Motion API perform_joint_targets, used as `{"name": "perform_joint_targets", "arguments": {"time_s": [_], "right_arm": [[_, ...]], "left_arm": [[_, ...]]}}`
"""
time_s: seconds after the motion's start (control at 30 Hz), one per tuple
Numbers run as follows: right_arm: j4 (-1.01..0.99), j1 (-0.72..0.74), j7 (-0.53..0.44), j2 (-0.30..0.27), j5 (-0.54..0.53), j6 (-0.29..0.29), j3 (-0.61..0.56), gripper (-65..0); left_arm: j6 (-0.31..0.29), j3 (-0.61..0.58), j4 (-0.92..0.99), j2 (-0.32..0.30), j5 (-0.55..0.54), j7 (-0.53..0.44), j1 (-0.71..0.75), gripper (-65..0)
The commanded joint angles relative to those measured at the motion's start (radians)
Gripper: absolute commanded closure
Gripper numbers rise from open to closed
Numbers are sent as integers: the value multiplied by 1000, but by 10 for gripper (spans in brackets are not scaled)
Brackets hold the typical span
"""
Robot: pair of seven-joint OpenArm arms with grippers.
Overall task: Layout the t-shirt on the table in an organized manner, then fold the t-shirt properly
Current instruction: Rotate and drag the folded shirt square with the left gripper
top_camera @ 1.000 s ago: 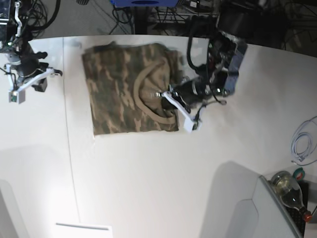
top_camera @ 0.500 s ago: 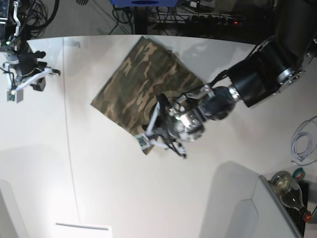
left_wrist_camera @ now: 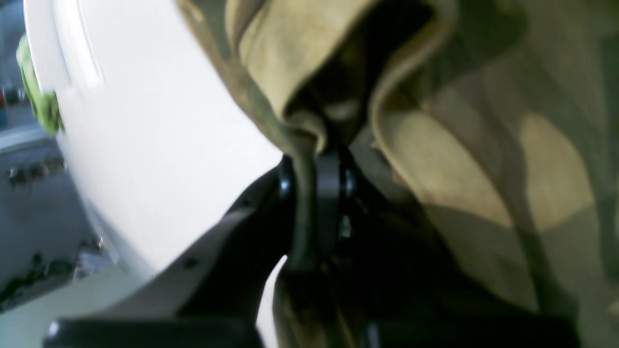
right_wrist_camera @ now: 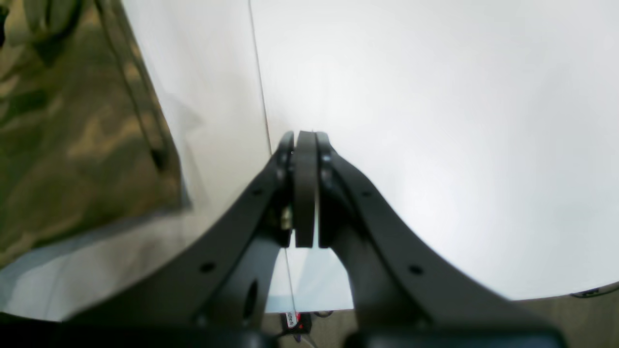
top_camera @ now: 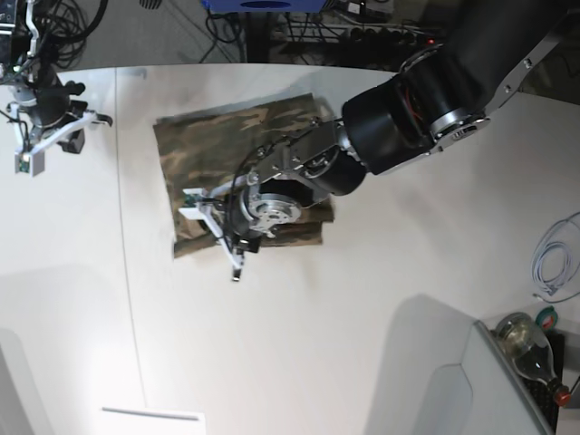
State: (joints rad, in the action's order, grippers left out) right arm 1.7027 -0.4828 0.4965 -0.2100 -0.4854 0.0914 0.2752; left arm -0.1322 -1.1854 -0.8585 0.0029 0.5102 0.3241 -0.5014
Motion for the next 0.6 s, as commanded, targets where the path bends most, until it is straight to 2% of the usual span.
{"name": "perform_joint_targets", "arguments": {"time_s": [0.0,0.1,0.23,0.57], "right_arm": [[15,0,-20,-10,-3,0,6,0],[13,0,-20,-10,-3,0,6,0],[13,5,-20,-10,-3,0,6,0],[13,16,-20,-10,-3,0,6,0]], "left_arm": [[10,5,-6,26,5,-33,-24,0],[10,5,0,45,5,-73,-24,0],[9,5,0,72,5,-76,-26,0],[9,5,-3,72,5,-76,-23,0]]}}
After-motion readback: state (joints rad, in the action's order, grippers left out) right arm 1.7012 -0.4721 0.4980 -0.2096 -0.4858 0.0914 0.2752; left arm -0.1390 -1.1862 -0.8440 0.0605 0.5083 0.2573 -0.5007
